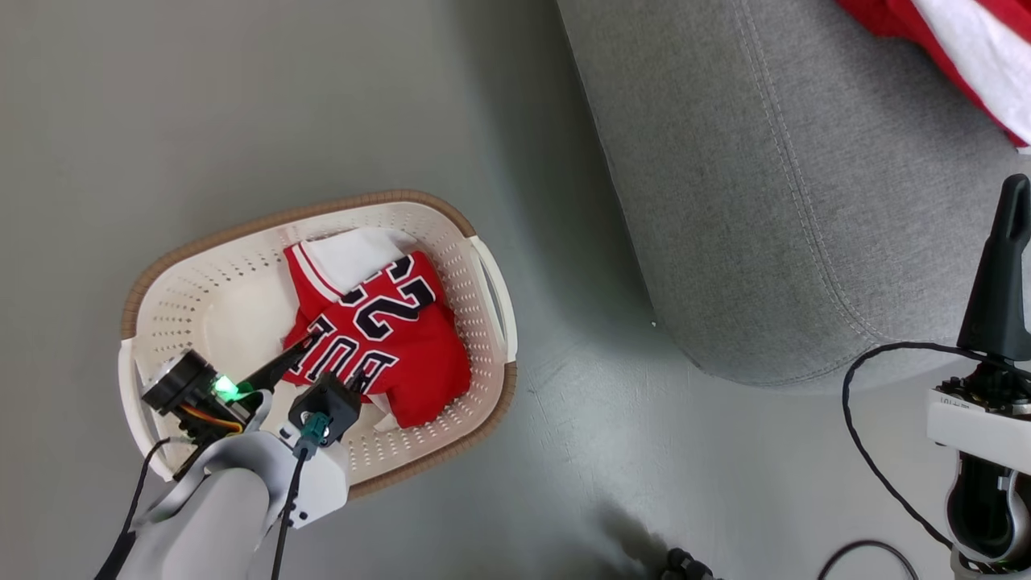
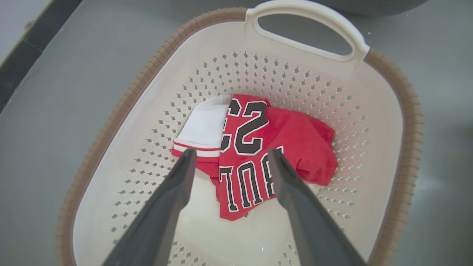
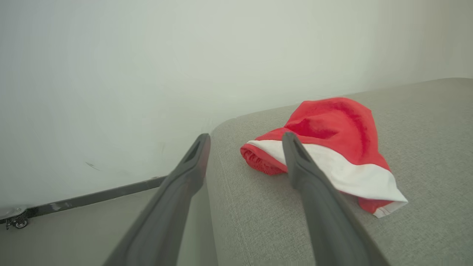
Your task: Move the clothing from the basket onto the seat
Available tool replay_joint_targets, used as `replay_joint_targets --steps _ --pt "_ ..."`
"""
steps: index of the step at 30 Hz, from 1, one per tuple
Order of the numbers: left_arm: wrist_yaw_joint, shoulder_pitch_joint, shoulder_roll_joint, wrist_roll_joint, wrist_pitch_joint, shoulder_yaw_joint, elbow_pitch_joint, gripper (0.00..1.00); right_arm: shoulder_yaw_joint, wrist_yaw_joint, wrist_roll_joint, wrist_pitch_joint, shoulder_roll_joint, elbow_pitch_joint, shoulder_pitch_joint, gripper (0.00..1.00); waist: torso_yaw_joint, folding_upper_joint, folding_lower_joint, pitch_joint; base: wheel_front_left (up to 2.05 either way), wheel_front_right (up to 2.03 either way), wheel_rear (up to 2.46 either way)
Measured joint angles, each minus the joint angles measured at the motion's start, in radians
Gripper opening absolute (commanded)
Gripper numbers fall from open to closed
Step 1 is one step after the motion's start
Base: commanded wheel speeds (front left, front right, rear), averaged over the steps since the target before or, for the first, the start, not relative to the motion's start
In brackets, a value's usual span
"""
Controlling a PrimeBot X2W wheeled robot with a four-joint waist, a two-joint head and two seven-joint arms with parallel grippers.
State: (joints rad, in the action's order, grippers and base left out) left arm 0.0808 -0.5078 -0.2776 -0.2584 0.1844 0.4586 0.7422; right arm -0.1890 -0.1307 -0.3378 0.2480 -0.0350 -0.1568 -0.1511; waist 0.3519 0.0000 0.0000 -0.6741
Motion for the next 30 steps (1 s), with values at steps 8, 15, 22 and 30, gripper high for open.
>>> replay_joint_targets --steps 8,15,22,30 --pt "0.007 -0.057 -0.006 -0.033 0.001 0.026 0.040 1.00 0.003 0.000 -0.031 0.000 0.001 0.002 -0.030 1.00 0.025 0.0000 0.0001 -0.067 0.00 0.00 0.00" --pt "0.007 -0.108 -0.033 -0.074 -0.009 0.050 0.080 1.00 0.007 0.000 -0.059 0.006 0.001 0.006 -0.054 1.00 0.048 0.0000 0.0000 -0.120 0.00 0.00 0.00" --pt "0.008 -0.142 -0.046 -0.132 -0.028 0.095 0.118 1.00 0.025 0.000 -0.095 0.007 0.001 0.011 -0.090 1.00 0.076 0.0000 0.0000 -0.172 0.00 0.00 0.00" --pt "0.009 -0.182 -0.084 -0.200 -0.036 0.147 0.150 1.00 0.037 0.000 -0.124 0.007 0.001 0.031 -0.121 1.00 0.107 0.0000 0.0000 -0.212 0.00 0.00 0.00"
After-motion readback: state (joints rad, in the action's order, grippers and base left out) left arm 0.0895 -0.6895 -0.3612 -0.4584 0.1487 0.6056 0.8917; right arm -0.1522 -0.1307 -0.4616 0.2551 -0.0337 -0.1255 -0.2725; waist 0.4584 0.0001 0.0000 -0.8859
